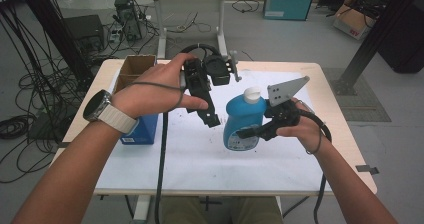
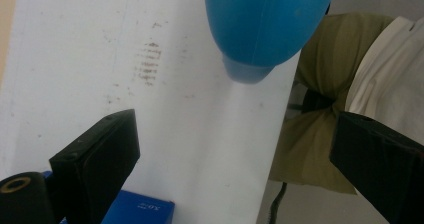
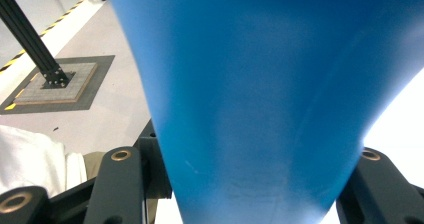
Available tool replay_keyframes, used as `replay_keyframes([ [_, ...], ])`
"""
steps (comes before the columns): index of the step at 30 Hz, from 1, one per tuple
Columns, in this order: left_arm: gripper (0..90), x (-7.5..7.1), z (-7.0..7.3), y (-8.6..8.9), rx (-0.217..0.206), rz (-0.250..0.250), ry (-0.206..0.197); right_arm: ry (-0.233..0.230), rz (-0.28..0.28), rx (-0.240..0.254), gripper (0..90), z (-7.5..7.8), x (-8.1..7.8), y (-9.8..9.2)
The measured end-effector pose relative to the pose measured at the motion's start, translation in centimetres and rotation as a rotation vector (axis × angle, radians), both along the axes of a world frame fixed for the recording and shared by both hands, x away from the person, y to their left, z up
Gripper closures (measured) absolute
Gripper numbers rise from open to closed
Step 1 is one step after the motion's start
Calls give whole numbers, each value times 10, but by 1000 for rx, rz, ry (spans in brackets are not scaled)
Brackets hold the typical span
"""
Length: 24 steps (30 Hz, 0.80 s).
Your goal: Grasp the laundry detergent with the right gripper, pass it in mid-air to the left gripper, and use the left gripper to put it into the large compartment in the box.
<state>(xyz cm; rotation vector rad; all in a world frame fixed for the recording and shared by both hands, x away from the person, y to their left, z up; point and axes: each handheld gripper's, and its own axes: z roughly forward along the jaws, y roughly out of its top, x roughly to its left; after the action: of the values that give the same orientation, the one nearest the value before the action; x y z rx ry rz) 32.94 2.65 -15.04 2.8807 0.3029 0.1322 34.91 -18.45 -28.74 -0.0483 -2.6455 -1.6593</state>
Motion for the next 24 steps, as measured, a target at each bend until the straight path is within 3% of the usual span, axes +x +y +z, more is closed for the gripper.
replay_keyframes([
  [4,60,-1,2,0,-31,-1,3,3,11,2,441,0,1,6],
  [18,56,0,4,-1,-77,-9,24,7,53,-24,441,-8,3,24],
  [24,55,0,1,-4,-72,-12,24,8,63,-36,441,-12,4,32],
])
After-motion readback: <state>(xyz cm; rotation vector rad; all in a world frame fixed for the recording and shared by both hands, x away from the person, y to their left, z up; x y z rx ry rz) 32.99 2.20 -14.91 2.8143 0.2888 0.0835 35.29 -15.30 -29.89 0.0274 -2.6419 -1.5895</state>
